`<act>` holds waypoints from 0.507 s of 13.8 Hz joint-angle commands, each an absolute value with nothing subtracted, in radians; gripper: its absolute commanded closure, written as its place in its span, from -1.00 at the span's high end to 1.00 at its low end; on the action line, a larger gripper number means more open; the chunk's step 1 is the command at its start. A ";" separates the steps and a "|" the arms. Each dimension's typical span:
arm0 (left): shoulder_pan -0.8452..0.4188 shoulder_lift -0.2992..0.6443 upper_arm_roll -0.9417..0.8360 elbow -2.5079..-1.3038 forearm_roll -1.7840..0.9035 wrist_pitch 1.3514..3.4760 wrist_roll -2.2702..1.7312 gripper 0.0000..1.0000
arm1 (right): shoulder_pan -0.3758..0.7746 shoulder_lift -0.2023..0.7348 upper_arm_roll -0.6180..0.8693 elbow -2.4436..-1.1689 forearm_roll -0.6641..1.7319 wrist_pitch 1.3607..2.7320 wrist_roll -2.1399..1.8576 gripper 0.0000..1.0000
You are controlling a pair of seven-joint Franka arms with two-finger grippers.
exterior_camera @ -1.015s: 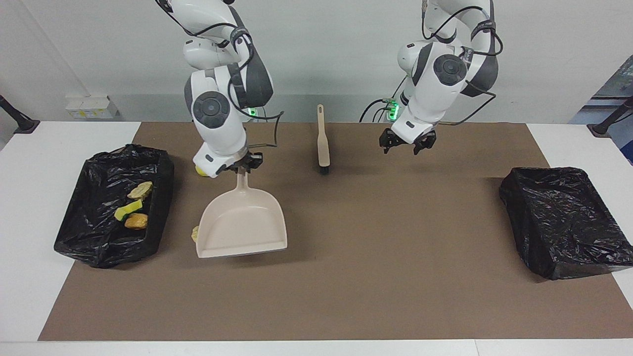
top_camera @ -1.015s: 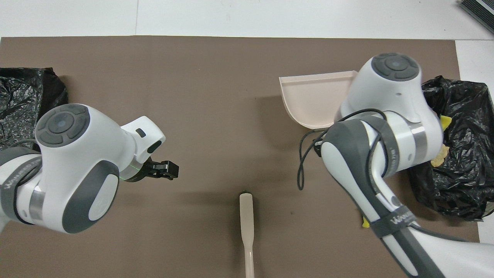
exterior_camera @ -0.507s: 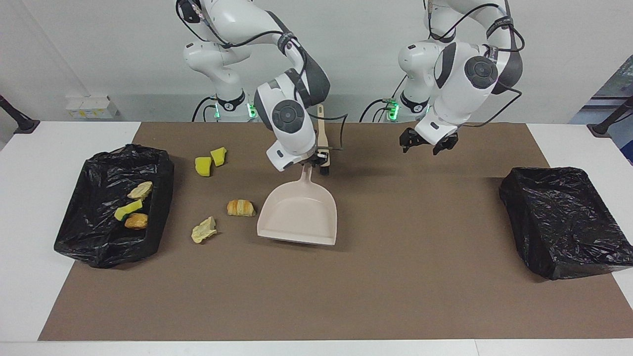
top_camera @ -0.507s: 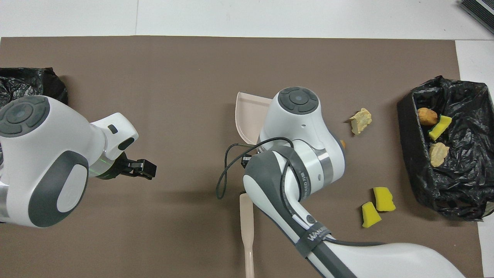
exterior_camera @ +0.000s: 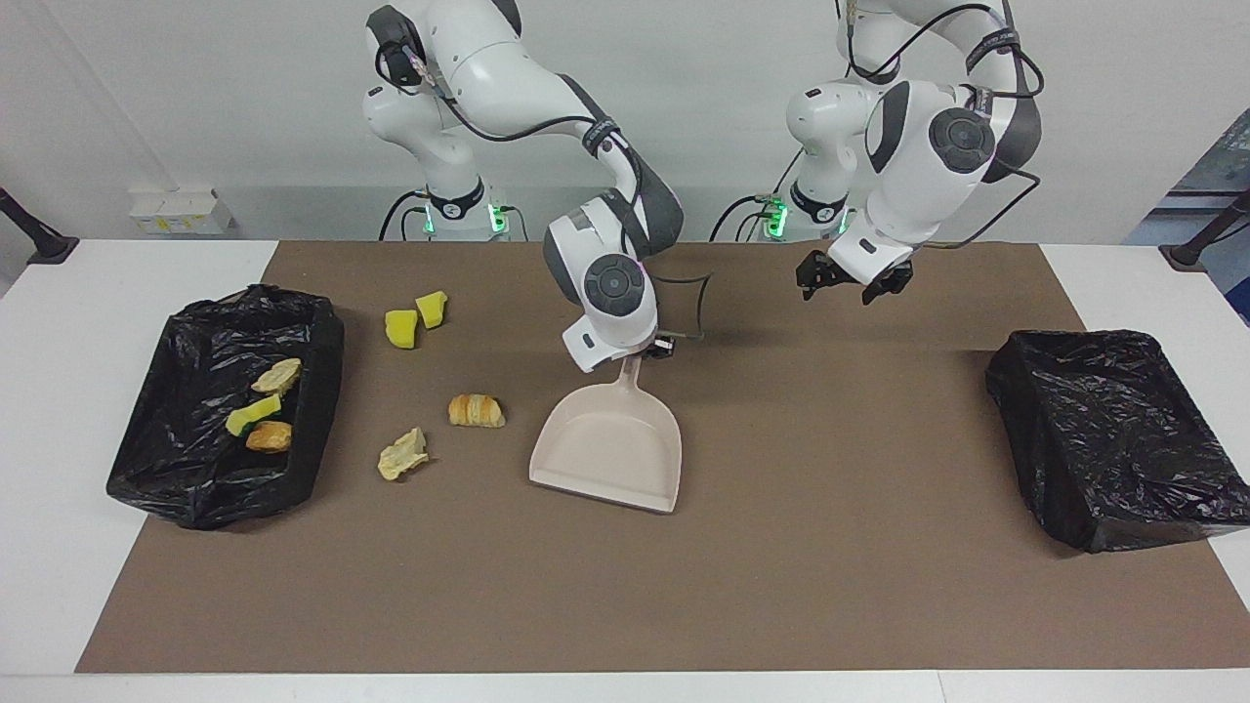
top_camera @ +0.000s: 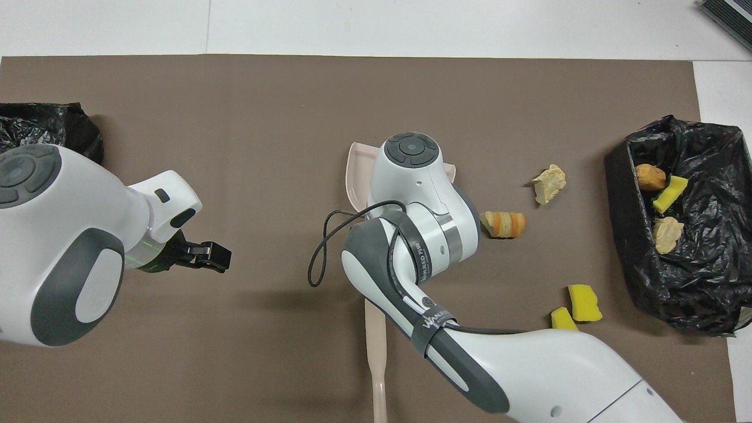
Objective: Sweep and dump trash in bin
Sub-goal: 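Set the dustpan down on the table and open the right gripper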
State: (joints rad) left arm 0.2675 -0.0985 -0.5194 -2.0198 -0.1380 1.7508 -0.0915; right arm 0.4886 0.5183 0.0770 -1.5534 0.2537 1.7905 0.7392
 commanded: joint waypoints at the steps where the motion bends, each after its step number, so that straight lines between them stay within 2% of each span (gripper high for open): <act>1: 0.278 -0.115 -0.518 -2.014 -0.123 1.730 -0.072 1.00 | 0.495 0.558 0.074 -1.479 0.265 1.779 0.750 -1.00; 5: 0.278 -0.115 -0.518 -2.016 -0.123 1.730 -0.072 1.00 | 0.494 0.644 0.075 -1.337 0.276 1.737 0.741 -1.00; 6: 0.278 -0.115 -0.517 -2.016 -0.123 1.732 -0.072 1.00 | 0.494 0.646 0.086 -1.327 0.275 1.723 0.742 -0.77; 7: 0.278 -0.117 -0.518 -2.016 -0.123 1.732 -0.072 1.00 | 0.492 0.647 0.089 -1.322 0.270 1.704 0.742 0.98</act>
